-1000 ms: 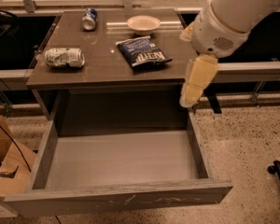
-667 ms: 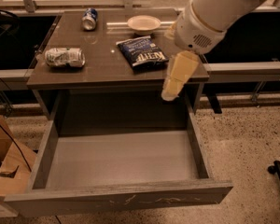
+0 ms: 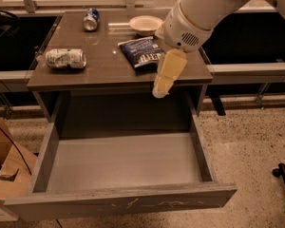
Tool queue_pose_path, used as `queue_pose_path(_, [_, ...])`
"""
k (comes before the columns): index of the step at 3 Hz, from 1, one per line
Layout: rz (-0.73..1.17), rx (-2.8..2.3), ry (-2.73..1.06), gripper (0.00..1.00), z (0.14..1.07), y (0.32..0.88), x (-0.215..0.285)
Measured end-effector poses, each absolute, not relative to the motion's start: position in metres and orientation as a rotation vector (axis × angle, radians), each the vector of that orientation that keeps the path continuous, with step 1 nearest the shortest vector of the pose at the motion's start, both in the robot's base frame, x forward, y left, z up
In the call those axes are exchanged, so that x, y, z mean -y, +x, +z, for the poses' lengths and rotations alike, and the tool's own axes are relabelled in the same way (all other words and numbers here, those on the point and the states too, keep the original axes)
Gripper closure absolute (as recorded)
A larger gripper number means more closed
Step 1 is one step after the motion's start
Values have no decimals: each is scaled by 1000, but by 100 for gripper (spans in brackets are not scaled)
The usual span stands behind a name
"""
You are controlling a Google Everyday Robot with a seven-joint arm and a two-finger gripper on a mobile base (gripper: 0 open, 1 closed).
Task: Place 7up can into top drawer
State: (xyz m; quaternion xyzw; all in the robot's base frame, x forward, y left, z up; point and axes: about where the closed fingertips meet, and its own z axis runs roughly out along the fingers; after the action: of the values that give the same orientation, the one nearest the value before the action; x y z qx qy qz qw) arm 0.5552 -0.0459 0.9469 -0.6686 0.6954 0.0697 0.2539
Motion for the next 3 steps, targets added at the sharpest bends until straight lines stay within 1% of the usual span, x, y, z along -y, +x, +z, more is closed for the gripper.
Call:
queue_pose_path(1, [196, -1906, -1819, 0, 942, 555, 45])
queue_pose_path(2, [236, -1865, -1796, 0, 933, 572, 20])
queue_pose_path(3, [295, -1792, -1788, 0, 923, 601, -23])
